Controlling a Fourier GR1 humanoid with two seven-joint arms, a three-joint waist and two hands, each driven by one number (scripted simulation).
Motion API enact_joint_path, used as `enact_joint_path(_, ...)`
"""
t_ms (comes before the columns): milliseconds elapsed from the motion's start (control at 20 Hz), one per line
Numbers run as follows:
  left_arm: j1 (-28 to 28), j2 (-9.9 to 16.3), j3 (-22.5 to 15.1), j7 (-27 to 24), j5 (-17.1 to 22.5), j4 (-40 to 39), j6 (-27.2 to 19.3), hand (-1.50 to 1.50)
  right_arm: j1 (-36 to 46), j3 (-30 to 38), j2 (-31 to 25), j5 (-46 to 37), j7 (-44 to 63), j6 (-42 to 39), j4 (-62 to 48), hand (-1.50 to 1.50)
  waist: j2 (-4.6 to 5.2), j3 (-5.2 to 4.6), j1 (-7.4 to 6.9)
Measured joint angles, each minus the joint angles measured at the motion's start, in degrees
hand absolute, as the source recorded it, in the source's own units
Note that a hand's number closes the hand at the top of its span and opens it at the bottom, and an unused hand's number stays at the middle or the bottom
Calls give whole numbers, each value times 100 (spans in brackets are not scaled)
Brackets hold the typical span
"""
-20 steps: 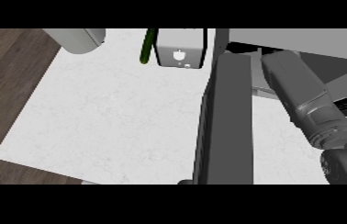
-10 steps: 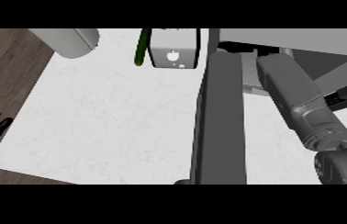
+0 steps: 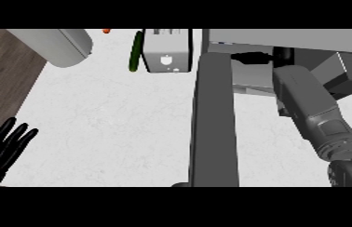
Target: Pick up the milk, place it into the microwave and close the microwave
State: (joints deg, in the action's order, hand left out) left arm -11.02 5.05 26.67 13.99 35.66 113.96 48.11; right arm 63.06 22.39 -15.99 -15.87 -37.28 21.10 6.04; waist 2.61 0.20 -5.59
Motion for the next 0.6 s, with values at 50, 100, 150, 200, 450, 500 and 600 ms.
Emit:
enact_joint_path(50, -21, -62, -67, -35, -47, -22, 82, -150, -62, 44, -1, 52, -48, -156, -3, -150, -15, -1, 32)
enact_joint_path(100, -35, -109, -147, -44, -94, -47, 156, -150, -114, 88, -4, 107, -111, -359, 3, -150, -29, 0, 69)
enact_joint_path(150, -17, -167, -253, -15, -150, -42, 163, -150, -189, 125, 40, 156, -200, -528, 8, -150, -45, -1, 110)
enact_joint_path(200, -46, -222, -362, 1, -194, -23, 215, -150, -245, 161, 66, 205, -280, -710, 18, -150, -58, 0, 134)
enact_joint_path(450, -118, -309, -765, 15, -442, -249, 568, -150, -584, 340, 251, 468, -678, -1702, 52, -150, -127, -5, 289)
enact_joint_path(500, -108, -350, -841, -27, -563, -312, 622, -150, -641, 370, 303, 517, -729, -1847, 63, -150, -139, -7, 313)
enact_joint_path(600, -159, -384, -923, -118, -739, -371, 776, -150, -797, 431, 401, 618, -865, -2150, 85, -150, -160, -9, 338)
